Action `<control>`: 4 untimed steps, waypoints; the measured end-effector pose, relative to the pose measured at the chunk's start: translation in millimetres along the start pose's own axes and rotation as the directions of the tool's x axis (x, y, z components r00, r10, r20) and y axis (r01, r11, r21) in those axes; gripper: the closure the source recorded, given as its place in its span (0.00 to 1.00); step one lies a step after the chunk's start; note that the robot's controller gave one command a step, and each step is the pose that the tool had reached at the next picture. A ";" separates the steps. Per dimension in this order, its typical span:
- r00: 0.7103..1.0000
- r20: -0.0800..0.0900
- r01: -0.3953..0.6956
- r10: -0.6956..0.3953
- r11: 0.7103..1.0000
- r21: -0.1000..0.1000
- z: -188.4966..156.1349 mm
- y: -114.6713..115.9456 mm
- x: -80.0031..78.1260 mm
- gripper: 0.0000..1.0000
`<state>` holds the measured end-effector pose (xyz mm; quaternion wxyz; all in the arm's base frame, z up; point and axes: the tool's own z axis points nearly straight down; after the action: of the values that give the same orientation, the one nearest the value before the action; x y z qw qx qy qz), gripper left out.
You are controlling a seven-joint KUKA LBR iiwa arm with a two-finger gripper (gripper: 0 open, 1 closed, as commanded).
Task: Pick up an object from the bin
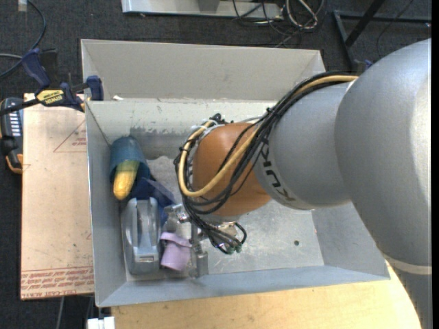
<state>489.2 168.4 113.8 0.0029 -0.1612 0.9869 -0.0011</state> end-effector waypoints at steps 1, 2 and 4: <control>0.867 -0.008 0.499 -0.499 0.867 0.011 25.8 16.7 -11.9 0.00; 0.985 -0.001 0.170 -0.170 0.985 0.000 7.7 -37.1 -70.5 0.00; 0.916 -0.001 0.401 -0.401 0.916 0.007 43.7 -5.3 -98.6 0.00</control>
Offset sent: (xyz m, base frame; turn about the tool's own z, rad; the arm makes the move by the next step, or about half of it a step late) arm 0.0780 -0.0120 -0.0078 -0.1726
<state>584.6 194.8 70.6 0.0032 -0.3598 0.9330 -0.0051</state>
